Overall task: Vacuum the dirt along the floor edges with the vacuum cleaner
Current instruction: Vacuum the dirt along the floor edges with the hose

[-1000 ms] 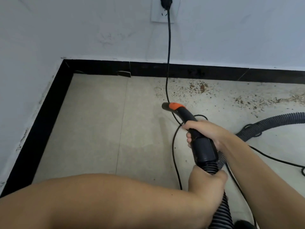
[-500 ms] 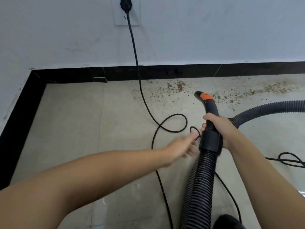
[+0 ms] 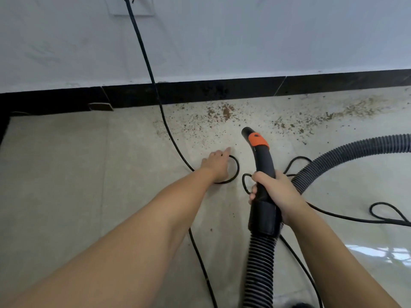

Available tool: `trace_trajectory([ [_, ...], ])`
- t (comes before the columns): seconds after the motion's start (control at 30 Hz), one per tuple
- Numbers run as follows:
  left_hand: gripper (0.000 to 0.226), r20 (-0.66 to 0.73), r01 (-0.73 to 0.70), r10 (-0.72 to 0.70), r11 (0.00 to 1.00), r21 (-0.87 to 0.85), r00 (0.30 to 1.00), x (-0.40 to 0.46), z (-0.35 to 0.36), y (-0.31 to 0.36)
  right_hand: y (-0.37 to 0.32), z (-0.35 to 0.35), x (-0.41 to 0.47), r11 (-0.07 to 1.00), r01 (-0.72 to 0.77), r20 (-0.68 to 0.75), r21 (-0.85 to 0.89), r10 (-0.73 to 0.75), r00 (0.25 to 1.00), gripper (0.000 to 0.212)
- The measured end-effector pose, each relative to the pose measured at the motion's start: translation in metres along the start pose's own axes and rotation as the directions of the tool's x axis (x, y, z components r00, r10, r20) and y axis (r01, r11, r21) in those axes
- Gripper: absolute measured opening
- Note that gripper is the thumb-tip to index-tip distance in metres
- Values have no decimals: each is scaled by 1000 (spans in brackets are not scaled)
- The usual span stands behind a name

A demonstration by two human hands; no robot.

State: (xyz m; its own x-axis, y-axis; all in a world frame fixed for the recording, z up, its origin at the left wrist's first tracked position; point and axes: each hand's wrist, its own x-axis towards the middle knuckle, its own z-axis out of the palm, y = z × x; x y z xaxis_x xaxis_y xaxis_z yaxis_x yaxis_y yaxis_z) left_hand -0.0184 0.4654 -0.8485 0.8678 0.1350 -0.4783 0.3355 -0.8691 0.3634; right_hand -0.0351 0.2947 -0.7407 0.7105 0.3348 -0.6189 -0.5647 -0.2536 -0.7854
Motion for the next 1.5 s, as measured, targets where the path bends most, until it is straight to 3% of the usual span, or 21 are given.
trace_trajectory([
  [0.13, 48, -75, -132, 138, 988, 75, 988, -6, 0, -16, 3, -1, -3, 1000, 13, -37, -8, -14, 999, 15],
  [0.23, 54, -190, -215, 241, 966, 147, 952, -24, -16, -39, 5, 1, -6, 999, 10, -40, -32, -11, 999, 15],
  [0.3, 53, -67, -260, 287, 929, 264, 956, -41, -30, -63, 7, 7, -8, 999, 3, -28, -33, -4, 1000, 14],
  [0.4, 43, 215, -217, 143, 902, 374, 966, -74, -45, -104, 7, 21, -14, 999, -18, 11, -28, 18, 1000, 16],
  [0.47, 38, 291, -151, 27, 900, 410, 956, -99, -51, -131, 5, 30, -17, 999, -18, 30, -27, 19, 999, 18],
  [0.67, 31, 213, 27, -222, 749, 662, 952, -160, -46, -197, -8, 59, -22, 997, -20, 81, -69, 26, 996, 18],
  [0.8, 45, 154, 37, -172, 777, 629, 973, -173, -19, -205, -10, 77, -25, 995, -51, 90, -88, 59, 994, 15],
  [0.9, 63, 72, -15, -41, 766, 643, 997, -167, -8, -195, -10, 78, -27, 993, -57, 94, -102, 67, 993, 16],
  [1.0, 65, 65, -84, 55, 787, 612, 996, -158, -10, -186, -13, 72, -30, 992, -55, 81, -111, 65, 995, 16],
  [1.17, 54, 128, -107, 60, 910, 402, 990, -158, -22, -154, -22, 54, -36, 974, -165, 84, -157, 180, 980, 17],
  [1.23, 36, 81, -85, 74, 986, 143, 994, -167, -30, -117, -22, 46, -39, 953, -236, 79, -189, 254, 964, 18],
  [1.27, 28, 65, -81, 87, 992, -95, 994, -177, -33, -92, -20, 43, -40, 946, -257, 68, -196, 275, 959, 19],
  [1.3, 33, 110, -42, 91, 922, -384, 990, -191, -34, -64, -18, 40, -41, 942, -270, 51, -199, 285, 957, 19],
  [1.33, 45, 220, 58, 114, 760, -647, 969, -209, -32, -36, -15, 38, -42, 939, -280, 31, -201, 292, 956, 19],
  [1.37, 56, 336, 175, 180, 583, -794, 925, -226, -30, -10, -13, 36, -42, 935, -287, 11, -207, 296, 955, 19],
  [1.43, 60, 487, 344, 307, 418, -841, 817, -255, -22, 30, -8, 34, -43, 927, -290, -27, -236, 292, 956, 18],
  [1.5, 41, 559, 467, 336, 320, -824, 758, -276, -13, 57, -5, 34, -43, 928, -283, -51, -242, 279, 959, 21],
])
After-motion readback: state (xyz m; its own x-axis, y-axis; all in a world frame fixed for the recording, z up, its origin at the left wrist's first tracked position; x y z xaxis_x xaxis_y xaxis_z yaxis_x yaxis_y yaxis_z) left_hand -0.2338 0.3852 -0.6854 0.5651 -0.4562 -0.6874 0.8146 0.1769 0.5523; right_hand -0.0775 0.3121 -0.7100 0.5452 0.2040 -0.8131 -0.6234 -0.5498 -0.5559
